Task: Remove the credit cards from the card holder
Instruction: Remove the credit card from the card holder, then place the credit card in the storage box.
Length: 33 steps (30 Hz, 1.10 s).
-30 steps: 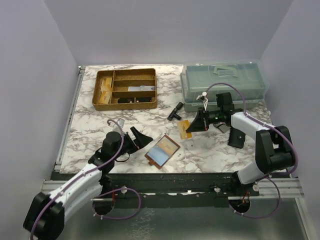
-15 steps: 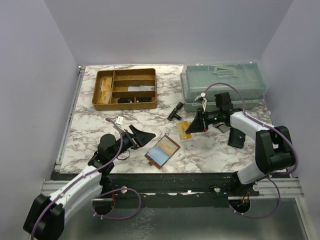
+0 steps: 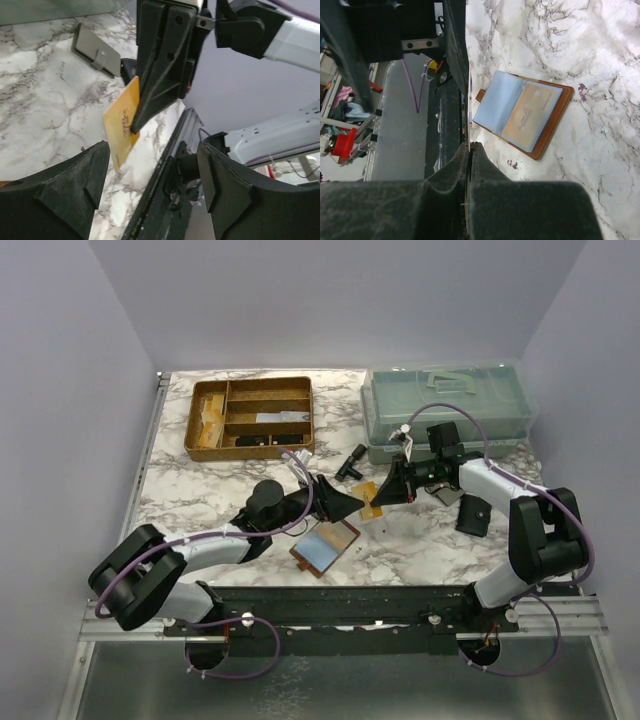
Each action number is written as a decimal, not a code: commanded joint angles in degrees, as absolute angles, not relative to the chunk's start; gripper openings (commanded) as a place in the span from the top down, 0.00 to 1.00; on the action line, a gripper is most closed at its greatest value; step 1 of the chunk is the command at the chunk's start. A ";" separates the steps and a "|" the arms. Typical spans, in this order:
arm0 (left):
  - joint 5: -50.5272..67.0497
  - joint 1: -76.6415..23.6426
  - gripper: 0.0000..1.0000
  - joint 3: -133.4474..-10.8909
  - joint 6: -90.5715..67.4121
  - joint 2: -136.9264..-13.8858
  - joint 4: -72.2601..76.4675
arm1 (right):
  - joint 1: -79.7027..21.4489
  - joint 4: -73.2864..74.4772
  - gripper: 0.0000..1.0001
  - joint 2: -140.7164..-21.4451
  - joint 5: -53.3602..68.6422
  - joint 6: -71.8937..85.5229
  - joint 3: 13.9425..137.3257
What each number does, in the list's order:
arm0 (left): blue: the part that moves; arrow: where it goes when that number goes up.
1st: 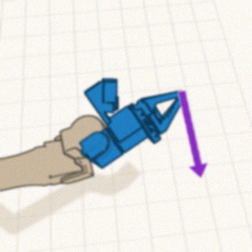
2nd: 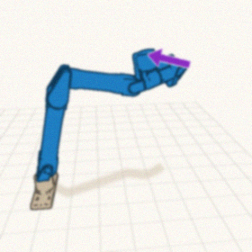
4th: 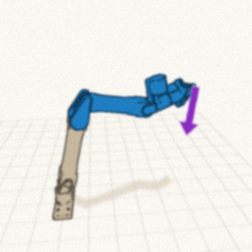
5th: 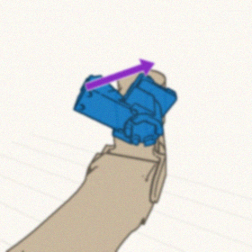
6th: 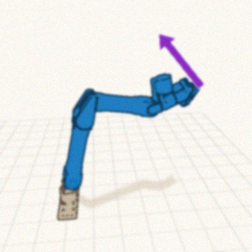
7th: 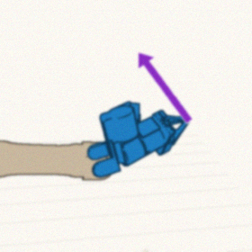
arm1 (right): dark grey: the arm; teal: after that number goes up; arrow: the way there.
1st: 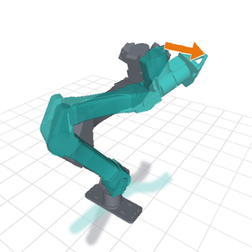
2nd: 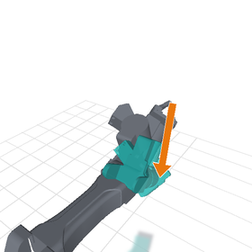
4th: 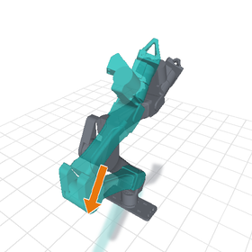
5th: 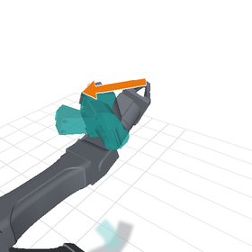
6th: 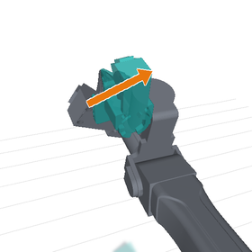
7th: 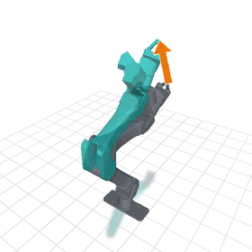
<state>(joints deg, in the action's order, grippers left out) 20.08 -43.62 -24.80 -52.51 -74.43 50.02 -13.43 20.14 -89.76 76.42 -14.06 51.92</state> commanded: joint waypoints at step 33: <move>35.78 -18.28 1.00 -20.15 -61.97 -81.76 58.95 | -13.61 21.54 0.41 -83.92 64.81 -16.13 53.75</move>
